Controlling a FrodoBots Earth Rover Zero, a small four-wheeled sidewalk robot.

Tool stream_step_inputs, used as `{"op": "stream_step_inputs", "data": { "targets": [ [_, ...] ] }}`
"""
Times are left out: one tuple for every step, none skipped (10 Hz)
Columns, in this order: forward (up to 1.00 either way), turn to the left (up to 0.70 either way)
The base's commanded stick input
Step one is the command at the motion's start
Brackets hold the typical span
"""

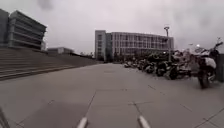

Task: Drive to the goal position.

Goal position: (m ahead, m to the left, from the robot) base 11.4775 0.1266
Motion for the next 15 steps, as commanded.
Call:
{"op": "stream_step_inputs", "data": {
  "targets": [
    [1.00, 0.00],
    [1.00, 0.00],
    [1.00, 0.00],
    [1.00, 0.00],
    [1.00, 0.00],
    [1.00, 0.00],
    [1.00, 0.00],
    [1.00, 0.00],
    [1.00, 0.00],
    [1.00, 0.00],
    [1.00, 0.00],
    [1.00, 0.00],
    [1.00, 0.00],
    [1.00, 0.00],
    [1.00, 0.00]
  ]
}}
